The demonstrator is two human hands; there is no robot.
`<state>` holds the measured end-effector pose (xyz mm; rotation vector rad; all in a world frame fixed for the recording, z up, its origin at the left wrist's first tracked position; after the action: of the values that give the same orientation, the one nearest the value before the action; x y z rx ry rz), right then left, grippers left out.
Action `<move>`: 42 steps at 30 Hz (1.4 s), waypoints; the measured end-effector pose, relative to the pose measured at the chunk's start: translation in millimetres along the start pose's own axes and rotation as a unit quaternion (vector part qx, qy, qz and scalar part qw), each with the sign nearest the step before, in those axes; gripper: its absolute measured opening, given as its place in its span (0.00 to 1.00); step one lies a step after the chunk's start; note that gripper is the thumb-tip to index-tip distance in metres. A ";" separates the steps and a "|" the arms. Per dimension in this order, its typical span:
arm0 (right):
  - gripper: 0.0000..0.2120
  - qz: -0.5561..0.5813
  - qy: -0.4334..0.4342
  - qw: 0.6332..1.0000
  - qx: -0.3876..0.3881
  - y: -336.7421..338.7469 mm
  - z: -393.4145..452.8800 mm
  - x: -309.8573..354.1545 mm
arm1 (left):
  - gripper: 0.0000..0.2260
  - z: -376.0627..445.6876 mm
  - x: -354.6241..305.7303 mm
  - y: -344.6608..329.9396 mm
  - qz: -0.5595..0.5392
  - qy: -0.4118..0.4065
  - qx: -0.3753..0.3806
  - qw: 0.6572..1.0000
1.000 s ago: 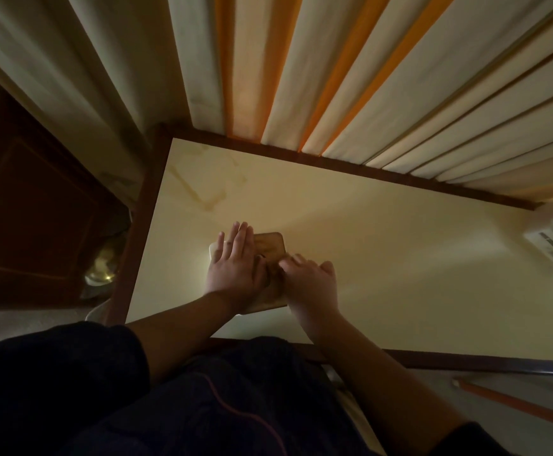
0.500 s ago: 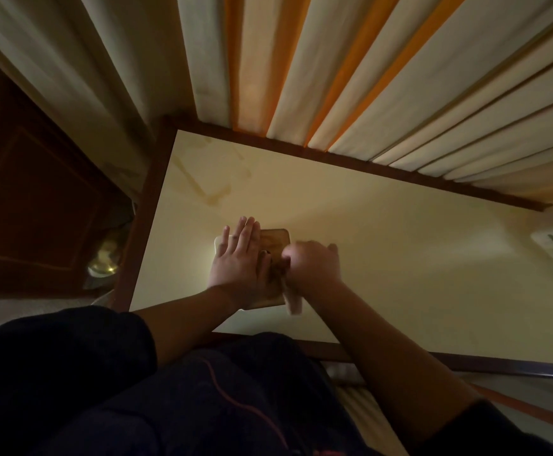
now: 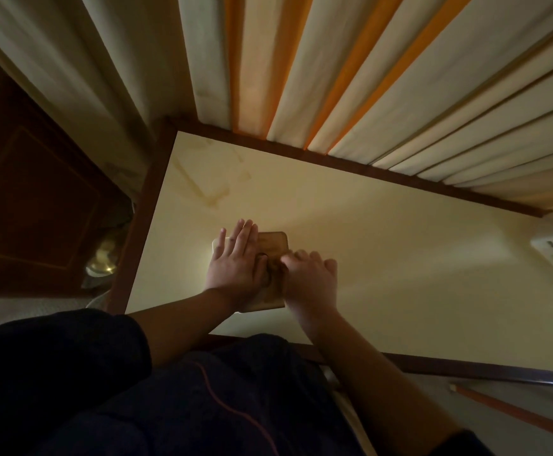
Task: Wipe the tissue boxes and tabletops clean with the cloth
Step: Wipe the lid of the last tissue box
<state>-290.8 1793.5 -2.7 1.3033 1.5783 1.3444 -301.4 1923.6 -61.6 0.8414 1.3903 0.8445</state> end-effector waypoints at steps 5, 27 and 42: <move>0.04 -0.017 0.000 0.999 0.050 -12.0 -42.3 -6.9 | 0.30 -0.4 -0.1 0.5 -0.006 0.007 0.004 1.000; 0.12 0.029 -0.044 0.999 -0.003 9.5 52.4 0.2 | 0.29 -1.2 -2.2 1.9 -0.005 -0.002 0.015 1.000; 0.09 -0.044 -0.014 0.986 0.162 -7.7 -32.1 -8.8 | 0.32 0.4 -2.3 -0.6 -0.006 0.008 0.035 0.999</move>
<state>-320.3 1776.1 -3.5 1.4151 1.8680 1.0394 -301.0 1921.3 -61.1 0.8811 1.4443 0.7988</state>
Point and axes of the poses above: each hand's wrist, its own z-axis towards the middle knuckle, its own y-axis out of the back of the hand, x = y × z, the point moved 10 cm from there along z, towards the middle knuckle
